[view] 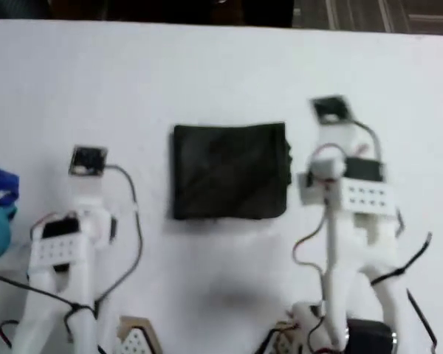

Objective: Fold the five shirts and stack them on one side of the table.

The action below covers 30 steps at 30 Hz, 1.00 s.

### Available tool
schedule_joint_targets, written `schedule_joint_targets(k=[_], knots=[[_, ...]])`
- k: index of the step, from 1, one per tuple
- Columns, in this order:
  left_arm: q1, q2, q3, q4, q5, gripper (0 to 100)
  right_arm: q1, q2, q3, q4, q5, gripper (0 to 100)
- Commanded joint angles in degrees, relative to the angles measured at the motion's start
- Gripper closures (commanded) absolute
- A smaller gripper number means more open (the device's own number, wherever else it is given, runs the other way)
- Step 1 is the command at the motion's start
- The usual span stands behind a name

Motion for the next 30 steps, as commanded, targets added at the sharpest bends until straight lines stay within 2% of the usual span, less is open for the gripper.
schedule_joint_targets(k=[1,6,11,14,19,23,28,30], knots=[[-0.3,-1.8,2.6,-5.3,-0.4,90,-8.0,0.8,-2.8,0.7,-0.2,93.9],[-0.1,-1.8,2.7,-6.2,-0.9,90,-14.4,8.7,-2.7,-4.3,-0.4,93.9],[-0.3,-1.3,3.0,-8.7,-9.2,90,-13.2,21.8,-3.1,-7.6,-0.2,94.2],[-0.3,-1.3,3.6,-8.7,-10.4,90,-10.4,24.7,-3.1,-6.6,-0.1,94.2],[-0.3,-1.3,3.7,-8.8,-10.0,90,-4.9,23.3,-3.2,-6.1,5.9,94.2],[-0.3,-1.3,3.9,-9.5,-9.9,90,-4.5,19.8,-3.2,-4.5,8.7,94.0],[-0.3,-1.3,3.9,-9.6,-9.9,90,-5.7,11.1,-5.9,-2.9,8.3,93.9],[-0.3,-1.3,3.9,-9.6,-9.9,90,-5.0,8.5,-9.1,-2.5,5.1,93.7]])
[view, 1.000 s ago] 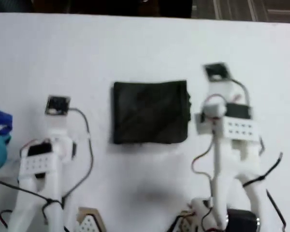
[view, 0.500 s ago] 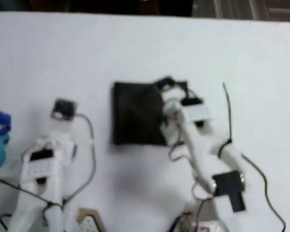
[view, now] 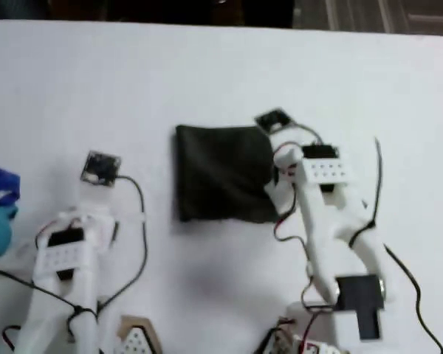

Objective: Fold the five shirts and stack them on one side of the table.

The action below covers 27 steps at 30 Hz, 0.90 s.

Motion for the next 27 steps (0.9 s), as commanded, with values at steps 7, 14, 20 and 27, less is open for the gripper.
schedule_joint_targets(k=[7,14,20,27], knots=[[-0.2,-0.8,-0.2,-1.1,-0.4,90,1.1,0.7,-15.5,1.0,-16.9,70.8],[-0.2,-0.8,-0.2,-1.1,-0.4,90,-1.1,18.9,-27.9,6.0,-17.2,66.9],[-0.2,-0.8,-0.2,-1.1,-0.4,90,-1.8,33.8,-40.3,14.2,-17.3,66.6],[-0.2,-0.8,-0.2,-1.1,-0.4,90,-3.8,47.8,-52.6,18.2,-17.0,66.6]])
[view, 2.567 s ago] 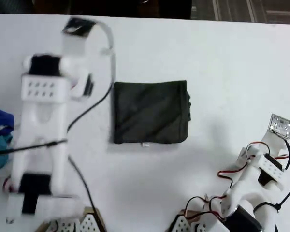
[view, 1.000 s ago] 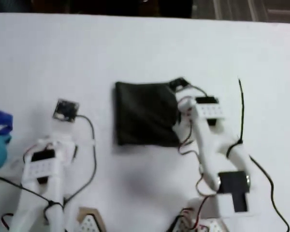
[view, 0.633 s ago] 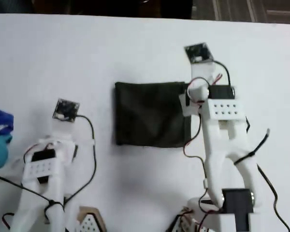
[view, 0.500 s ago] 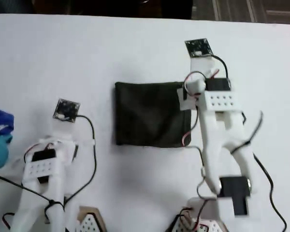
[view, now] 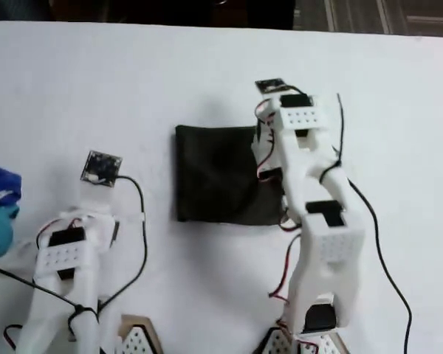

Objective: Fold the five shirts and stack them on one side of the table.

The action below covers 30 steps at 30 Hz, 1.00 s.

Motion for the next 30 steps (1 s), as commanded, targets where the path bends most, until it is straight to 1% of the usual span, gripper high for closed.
schedule_joint_targets(k=[1,5,6,7,8,10,11,13,15,18,25,30], knots=[[-0.2,-0.8,-0.2,-1.1,-0.4,90,-1.0,5.6,-7.0,2.2,0.2,66.6],[-0.2,-0.8,-0.2,-1.1,-0.4,90,-1.5,13.2,-15.4,6.5,0.2,67.0],[-0.2,-0.8,-0.2,-1.1,-0.4,90,-1.5,15.0,-17.8,8.1,0.2,67.9],[-0.2,-0.8,-0.2,-1.1,-0.4,90,-1.5,16.6,-20.1,9.9,0.3,71.0],[-0.2,-0.8,-0.2,-1.1,-0.4,90,-1.5,18.2,-22.6,11.7,0.3,76.8],[-0.2,-0.8,-0.2,-1.1,-0.4,90,-1.3,21.3,-27.0,14.3,1.9,93.2],[-0.2,-0.8,-0.2,-1.1,-0.4,90,-1.0,22.7,-28.7,15.2,2.7,99.8],[-0.2,-0.8,-0.2,-1.1,-0.4,90,-0.3,24.7,-30.9,16.7,3.9,93.9],[-0.2,-0.8,-0.2,-1.1,-0.4,90,1.4,25.5,-32.5,16.7,3.9,98.0],[-0.2,-0.8,-0.2,-1.1,-0.4,90,5.8,24.8,-34.9,16.7,4.1,98.0],[-0.2,-0.8,-0.2,-1.1,-0.4,90,20.5,23.5,-47.6,16.5,18.2,98.0],[-0.2,-0.8,-0.2,-1.1,-0.4,90,28.8,25.6,-56.8,13.0,23.0,98.0]])
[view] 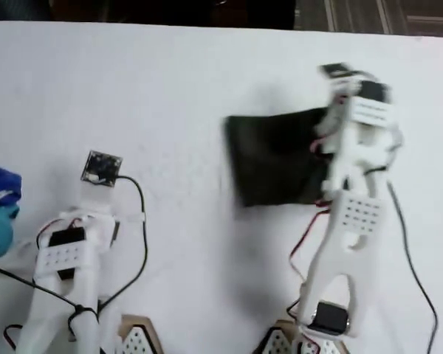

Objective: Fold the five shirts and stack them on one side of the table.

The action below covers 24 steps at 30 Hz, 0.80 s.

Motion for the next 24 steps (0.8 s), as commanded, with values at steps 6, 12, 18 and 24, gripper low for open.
schedule_joint_targets(k=[6,12,18,24], knots=[[-0.3,-0.8,-0.2,-1.1,-0.4,90,10.3,4.6,-10.6,-15.4,5.6,98.0],[-0.3,-0.8,-0.2,-1.1,-0.4,90,12.6,6.5,-11.1,-29.0,6.3,98.0],[-0.3,-0.8,-0.2,-1.1,-0.4,90,13.1,8.8,-10.6,-37.1,6.1,98.0],[-0.3,-0.8,-0.2,-1.1,-0.4,90,14.7,14.0,-10.9,-41.3,5.9,98.0]])
